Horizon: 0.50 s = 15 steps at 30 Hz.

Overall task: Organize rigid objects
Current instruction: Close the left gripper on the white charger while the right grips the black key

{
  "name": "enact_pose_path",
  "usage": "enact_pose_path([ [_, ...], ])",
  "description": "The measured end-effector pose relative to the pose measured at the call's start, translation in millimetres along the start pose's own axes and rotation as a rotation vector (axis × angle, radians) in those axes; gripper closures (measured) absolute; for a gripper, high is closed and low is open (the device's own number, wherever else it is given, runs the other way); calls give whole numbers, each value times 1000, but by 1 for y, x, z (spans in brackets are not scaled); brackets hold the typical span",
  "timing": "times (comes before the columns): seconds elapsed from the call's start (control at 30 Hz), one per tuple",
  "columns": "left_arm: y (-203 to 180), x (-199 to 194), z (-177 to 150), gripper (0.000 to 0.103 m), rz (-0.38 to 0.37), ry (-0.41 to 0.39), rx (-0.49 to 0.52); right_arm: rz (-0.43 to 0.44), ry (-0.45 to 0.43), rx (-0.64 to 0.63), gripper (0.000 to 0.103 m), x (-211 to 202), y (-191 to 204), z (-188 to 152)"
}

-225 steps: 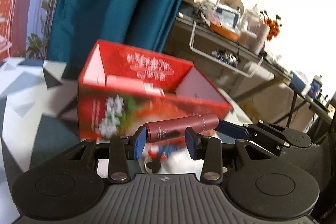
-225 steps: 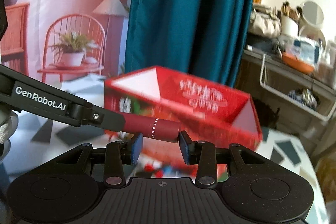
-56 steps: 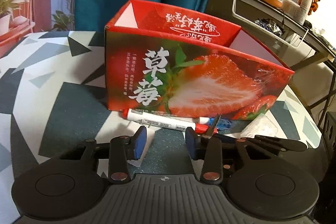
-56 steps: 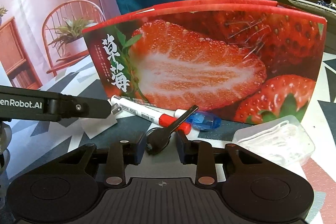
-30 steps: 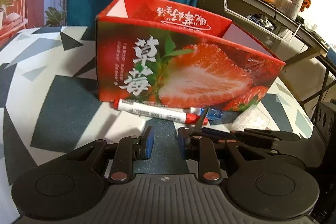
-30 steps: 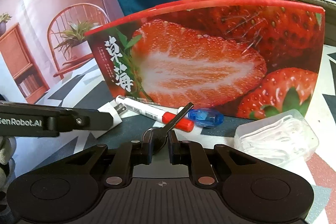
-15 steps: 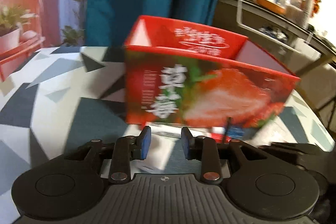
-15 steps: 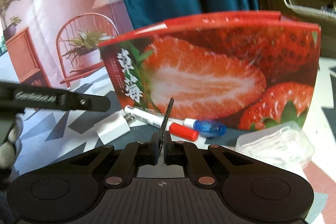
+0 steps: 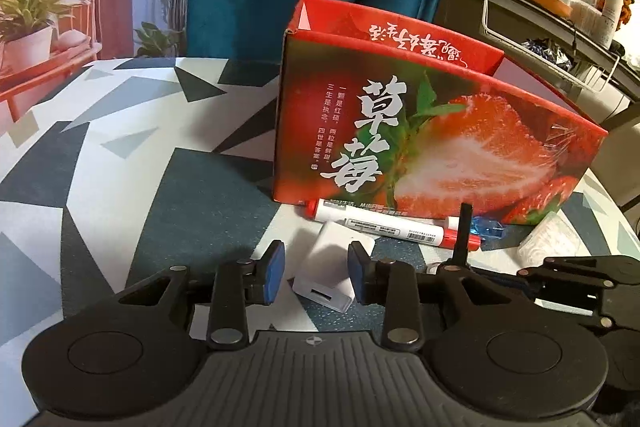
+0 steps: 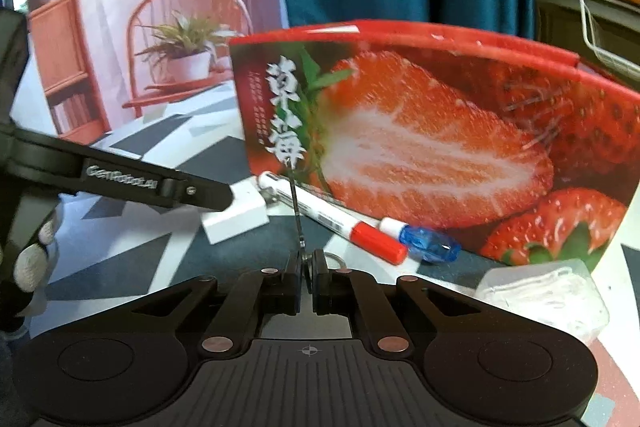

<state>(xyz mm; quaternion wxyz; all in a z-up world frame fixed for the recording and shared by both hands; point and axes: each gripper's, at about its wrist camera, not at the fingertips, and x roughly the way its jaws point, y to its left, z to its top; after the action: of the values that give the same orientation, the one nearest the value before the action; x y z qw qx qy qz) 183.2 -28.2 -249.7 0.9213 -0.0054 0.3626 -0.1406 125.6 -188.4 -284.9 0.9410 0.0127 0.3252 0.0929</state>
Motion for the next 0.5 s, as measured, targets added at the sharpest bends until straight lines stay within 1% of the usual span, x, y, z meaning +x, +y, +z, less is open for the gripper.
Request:
enact_pose_path([
  [0.07, 2, 1, -1, 66, -5, -3, -6, -3, 10, 16, 98, 3, -2, 1],
  [0.17, 4, 2, -1, 66, -10, -9, -15, -8, 28, 28, 95, 6, -3, 4],
  [0.33, 3, 3, -3, 65, -17, -21, -2, -5, 53, 36, 94, 18, -3, 12],
  [0.43, 3, 3, -4, 63, -16, -26, 5, -11, 52, 32, 94, 24, 0, 11],
  [0.5, 3, 3, -4, 57, -15, -26, 5, -18, 47, 17, 94, 24, 2, 11],
])
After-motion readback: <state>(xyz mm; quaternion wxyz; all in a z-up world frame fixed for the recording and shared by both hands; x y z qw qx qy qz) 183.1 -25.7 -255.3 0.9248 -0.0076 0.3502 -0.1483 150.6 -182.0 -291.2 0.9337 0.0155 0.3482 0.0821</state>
